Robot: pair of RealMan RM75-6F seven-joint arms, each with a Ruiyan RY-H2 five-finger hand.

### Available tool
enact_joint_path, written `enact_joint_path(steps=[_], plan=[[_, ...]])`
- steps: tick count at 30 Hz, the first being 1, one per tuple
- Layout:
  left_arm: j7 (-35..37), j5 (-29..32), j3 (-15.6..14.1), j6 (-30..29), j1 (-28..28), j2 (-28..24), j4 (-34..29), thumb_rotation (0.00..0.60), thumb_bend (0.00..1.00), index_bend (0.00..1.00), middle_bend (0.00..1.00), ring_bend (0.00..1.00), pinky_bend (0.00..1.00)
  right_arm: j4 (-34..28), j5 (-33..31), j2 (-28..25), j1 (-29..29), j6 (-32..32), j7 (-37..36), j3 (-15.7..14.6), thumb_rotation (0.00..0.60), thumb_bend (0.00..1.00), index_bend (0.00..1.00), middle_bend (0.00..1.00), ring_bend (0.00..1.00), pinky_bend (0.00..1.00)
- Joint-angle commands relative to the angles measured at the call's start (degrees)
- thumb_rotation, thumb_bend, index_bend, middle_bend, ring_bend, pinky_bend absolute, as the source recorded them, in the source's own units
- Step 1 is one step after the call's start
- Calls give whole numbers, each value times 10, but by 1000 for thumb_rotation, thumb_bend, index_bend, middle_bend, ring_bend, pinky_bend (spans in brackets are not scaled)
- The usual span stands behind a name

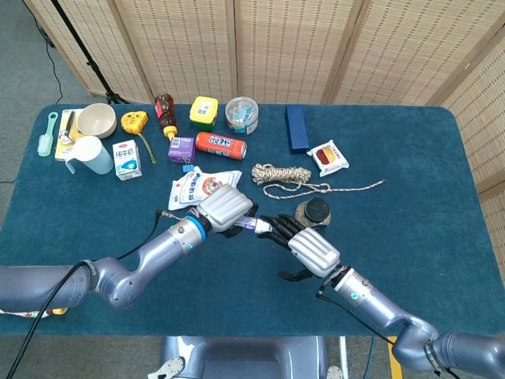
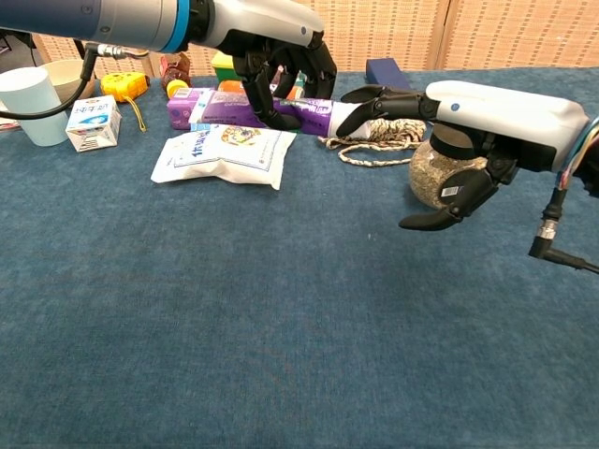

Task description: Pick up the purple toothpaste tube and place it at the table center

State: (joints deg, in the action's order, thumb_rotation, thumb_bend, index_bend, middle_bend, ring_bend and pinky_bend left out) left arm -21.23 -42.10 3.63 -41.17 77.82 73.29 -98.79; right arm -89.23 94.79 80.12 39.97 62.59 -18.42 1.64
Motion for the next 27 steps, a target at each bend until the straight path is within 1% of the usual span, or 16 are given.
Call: enact_joint_path(steps=[1,9,12,20,27], plan=[[-1,-2,-1,-1,-3,-1,-1,600,1000,457,460,545,585,0,-2,-2,-3,4,-1,0,600,246,124,0,0,0],[-6,-13,-1,-11,-13,-3,-3,600,1000,457,461,546,585,-7,-2,-13,-12,17,-5,-2,600,246,30,0,0,0],[-7,-15,-1,-11,-16,-3,-4,600,1000,457,462,546,585,-9,-3,-17,-17,23,-9,-3,600,246,11,0,0,0],[-12,-28,-1,-26,-29,-3,-9,600,996,470,476,556,587,-8,-21,-30,-29,37,-34,6,600,246,1,0,0,0],[-9,-42,6,-41,-43,-5,-16,600,992,476,484,561,596,-4,-47,-34,-40,41,-85,15,600,246,0,0,0,0]])
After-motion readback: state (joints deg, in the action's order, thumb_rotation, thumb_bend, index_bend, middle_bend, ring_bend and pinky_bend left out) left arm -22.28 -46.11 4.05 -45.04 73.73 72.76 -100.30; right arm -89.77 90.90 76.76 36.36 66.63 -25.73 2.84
